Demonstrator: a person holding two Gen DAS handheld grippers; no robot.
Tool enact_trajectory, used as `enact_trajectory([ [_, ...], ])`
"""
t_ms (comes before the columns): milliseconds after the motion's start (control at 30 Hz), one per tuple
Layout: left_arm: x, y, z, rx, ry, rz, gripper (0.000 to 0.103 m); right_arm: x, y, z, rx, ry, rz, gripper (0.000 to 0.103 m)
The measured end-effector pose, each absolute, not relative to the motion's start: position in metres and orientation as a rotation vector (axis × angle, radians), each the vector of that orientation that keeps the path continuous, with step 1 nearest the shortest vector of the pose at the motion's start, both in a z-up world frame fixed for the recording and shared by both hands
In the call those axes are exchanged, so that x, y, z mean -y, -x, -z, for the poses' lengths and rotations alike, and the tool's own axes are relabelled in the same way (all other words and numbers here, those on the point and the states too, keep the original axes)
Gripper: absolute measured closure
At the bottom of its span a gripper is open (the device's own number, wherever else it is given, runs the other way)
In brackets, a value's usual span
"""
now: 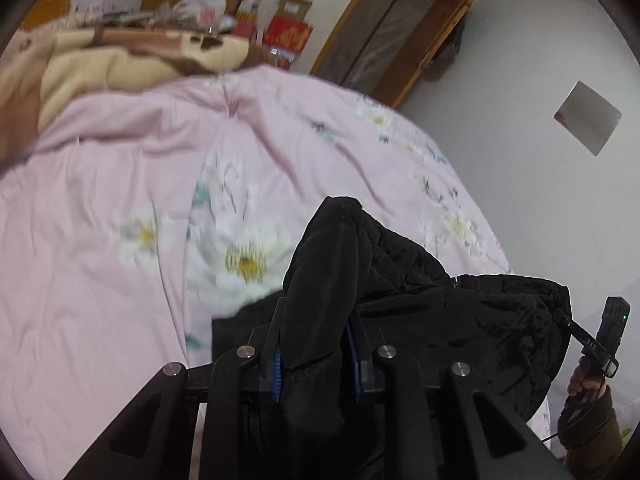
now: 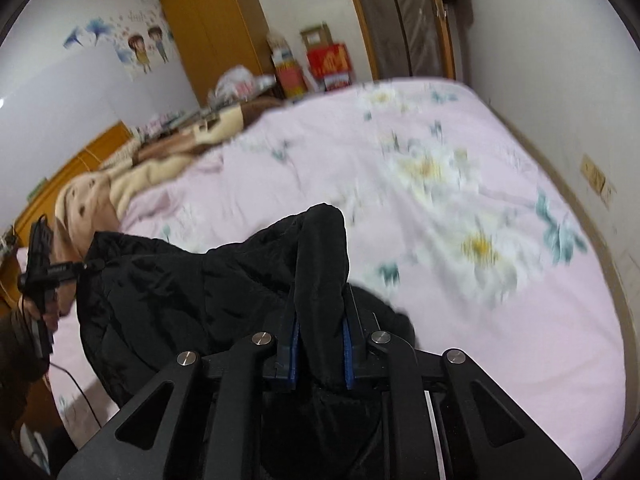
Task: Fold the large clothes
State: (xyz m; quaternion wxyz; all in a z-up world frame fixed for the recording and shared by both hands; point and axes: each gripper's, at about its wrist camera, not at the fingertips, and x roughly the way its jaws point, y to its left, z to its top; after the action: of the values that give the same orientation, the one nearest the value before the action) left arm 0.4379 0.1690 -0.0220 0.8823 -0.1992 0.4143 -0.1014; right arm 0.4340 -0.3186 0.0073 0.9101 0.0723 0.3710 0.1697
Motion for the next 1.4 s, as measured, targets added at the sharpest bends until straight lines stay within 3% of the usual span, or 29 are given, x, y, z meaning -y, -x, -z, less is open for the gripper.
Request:
enact_trajectory([
  [167, -0.159, -0.476, 0.075, -1.052, 0.381, 0.095, 0.074, 0.299, -0.479, 0.036, -0.942, -0.101, -0.234, 0.087],
  [300, -0.144, -0.489, 0.103, -1.104, 0.282, 0.063, 0.064, 0.291, -0.498, 0.080, -1.083, -0.054, -0.157, 0.085],
  [467, -0.158, -0.499, 0.128, -1.180, 0.406, 0.075, 0.063, 0.290, -0.508, 0.110, -1.173, -0.021, -0.155, 0.084],
  [733, -0.140, -0.493, 0.115, -1.149, 0.289, -0.016, 0.056, 0.268, -0.509, 0.112, -1.218, 0.117, -0.096, 0.080],
  [867, -0.149, -0.479, 0.076, -1.072, 0.288, -0.028, 0.047, 0.276, -0.489, 0.062, -1.067, 0.121, -0.048, 0.076],
  [933, -0.147, -0.464, 0.049, -0.994, 0.223, -0.078, 0.040, 0.277, -0.473, 0.036, -0.976, 0.130, -0.027, 0.065],
  [1067, -0.124, -0.423, 0.007, -0.871, 0.199, -0.051, 0.038, 0.265, -0.429, -0.010, -0.814, 0.093, -0.010, 0.041],
  [1167, -0.084, -0.396, 0.003, -0.812, 0.160, -0.042, 0.033, 0.233, -0.396, -0.017, -0.732, 0.097, -0.084, 0.039],
  [1400, -0.029, -0.386, 0.076, -0.962, 0.074, -0.025, 0.031, 0.184, -0.366, 0.043, -0.753, 0.068, -0.146, 0.039],
])
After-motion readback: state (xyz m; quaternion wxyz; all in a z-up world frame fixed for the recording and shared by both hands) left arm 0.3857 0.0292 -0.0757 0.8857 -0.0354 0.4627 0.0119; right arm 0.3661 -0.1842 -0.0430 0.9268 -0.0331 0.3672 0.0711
